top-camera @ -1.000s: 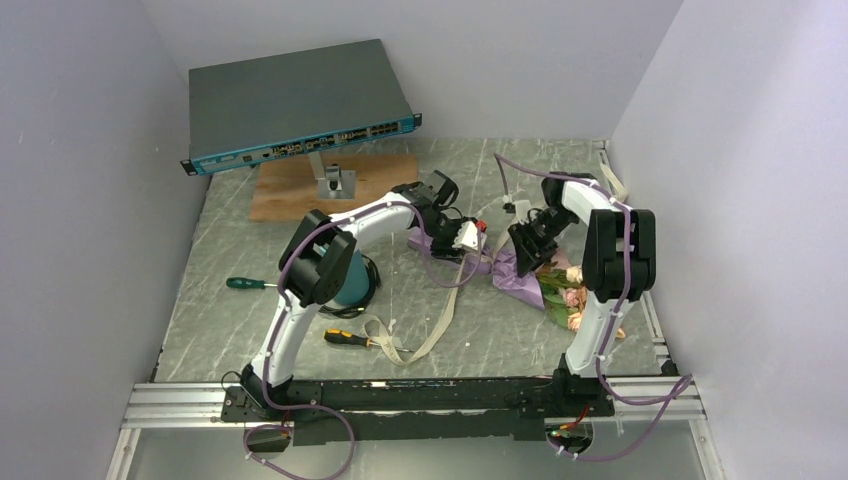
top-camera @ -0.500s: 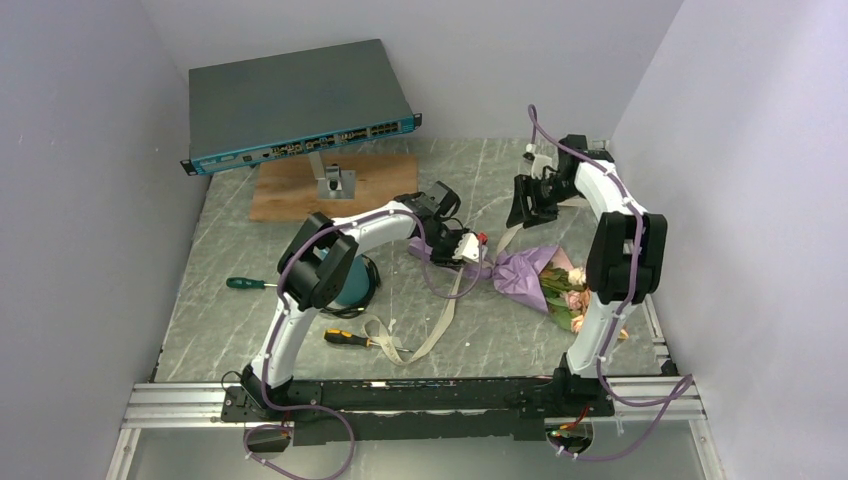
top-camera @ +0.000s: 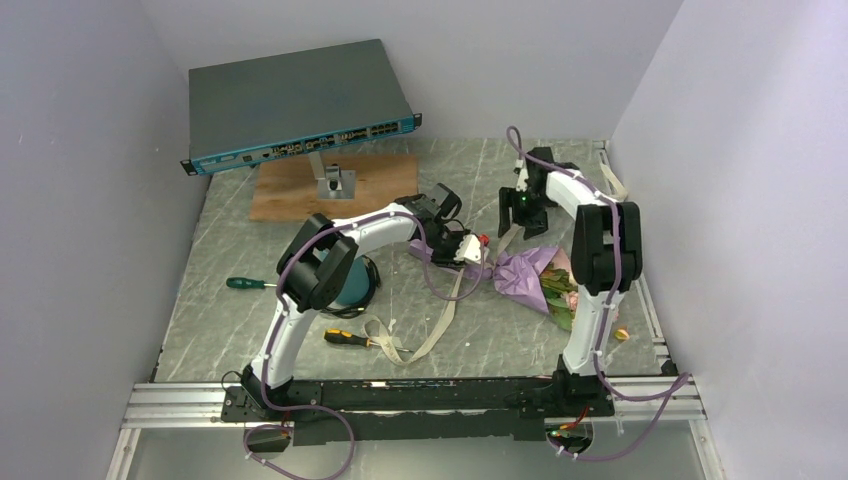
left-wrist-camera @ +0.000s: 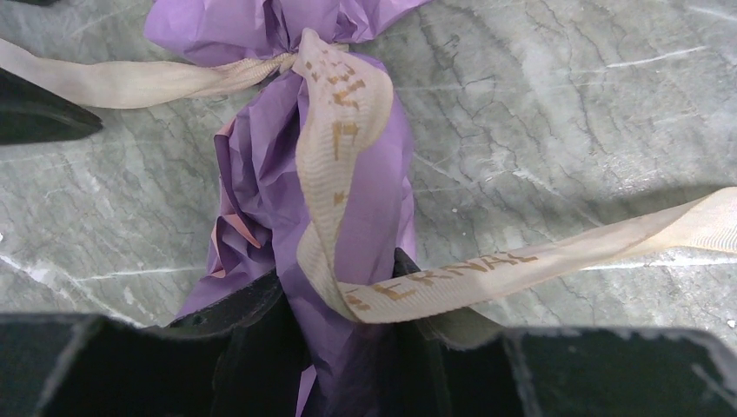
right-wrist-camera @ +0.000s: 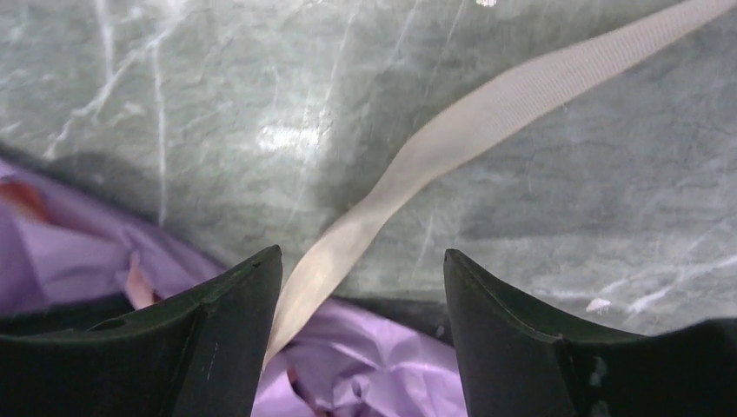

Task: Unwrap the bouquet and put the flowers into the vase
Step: Untie the ribbon from the wrapping paper.

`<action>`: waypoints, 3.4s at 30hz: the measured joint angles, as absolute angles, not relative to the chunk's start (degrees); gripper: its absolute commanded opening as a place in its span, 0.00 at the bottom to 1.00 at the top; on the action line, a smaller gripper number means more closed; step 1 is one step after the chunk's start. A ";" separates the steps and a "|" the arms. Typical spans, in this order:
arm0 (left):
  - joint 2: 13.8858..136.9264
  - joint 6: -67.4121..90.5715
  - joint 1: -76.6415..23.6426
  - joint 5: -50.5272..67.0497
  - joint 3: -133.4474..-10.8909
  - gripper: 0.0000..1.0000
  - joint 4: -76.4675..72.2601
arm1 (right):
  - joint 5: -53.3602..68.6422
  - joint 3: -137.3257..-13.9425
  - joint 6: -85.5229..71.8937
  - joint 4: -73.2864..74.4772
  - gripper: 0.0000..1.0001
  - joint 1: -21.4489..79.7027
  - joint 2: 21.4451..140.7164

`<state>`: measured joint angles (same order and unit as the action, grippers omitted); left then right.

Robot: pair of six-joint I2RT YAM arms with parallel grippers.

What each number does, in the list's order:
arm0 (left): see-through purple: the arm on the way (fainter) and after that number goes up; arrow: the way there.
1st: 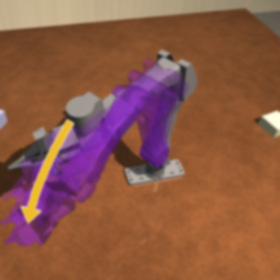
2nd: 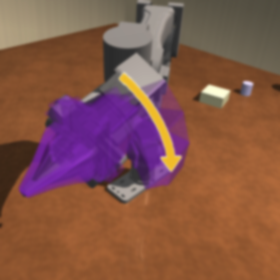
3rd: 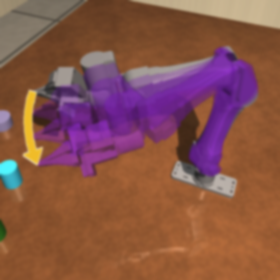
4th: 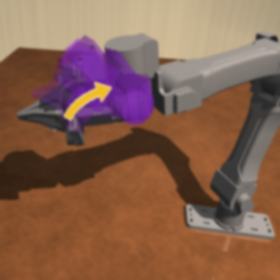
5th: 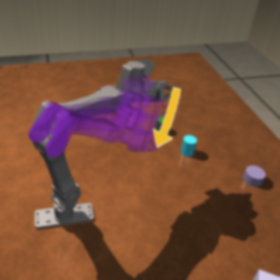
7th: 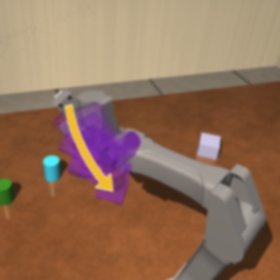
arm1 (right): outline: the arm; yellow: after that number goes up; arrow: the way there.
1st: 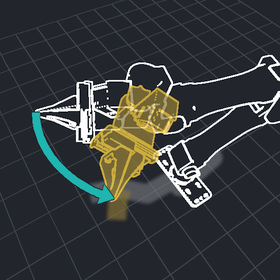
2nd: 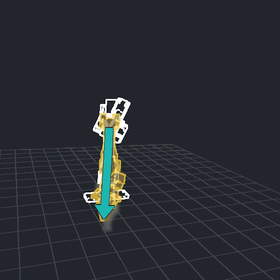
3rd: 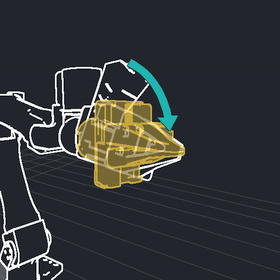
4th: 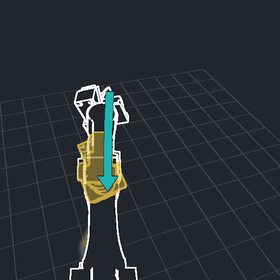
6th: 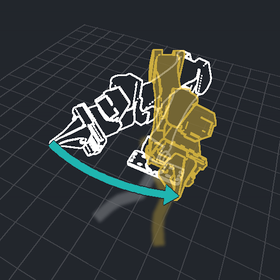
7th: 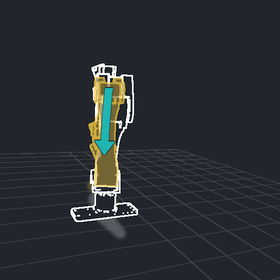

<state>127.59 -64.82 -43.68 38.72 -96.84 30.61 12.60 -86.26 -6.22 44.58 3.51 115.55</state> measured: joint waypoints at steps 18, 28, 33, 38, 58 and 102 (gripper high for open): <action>126.89 -65.65 -44.12 37.19 -95.57 0.14 29.58 | 20.86 -94.87 -6.98 45.21 0.00 3.01 124.99; 126.89 -66.41 -44.14 37.21 -95.46 0.00 30.00 | 41.06 -93.97 -6.37 42.33 0.00 -2.57 119.70; 126.89 -66.46 -44.03 36.38 -95.50 0.00 29.63 | 50.35 -91.07 -9.96 39.46 0.00 -6.00 113.27; 126.89 -66.61 -43.75 35.53 -96.14 0.00 29.74 | 55.55 -90.76 -13.32 35.42 0.00 -7.42 112.38; 127.35 -61.71 -42.89 37.52 -97.12 0.00 33.91 | 56.80 -93.80 3.49 54.92 0.57 -10.35 109.06; 111.59 -45.15 -50.26 36.75 -89.25 0.62 18.15 | 35.40 -83.00 14.33 60.99 0.43 -2.42 119.39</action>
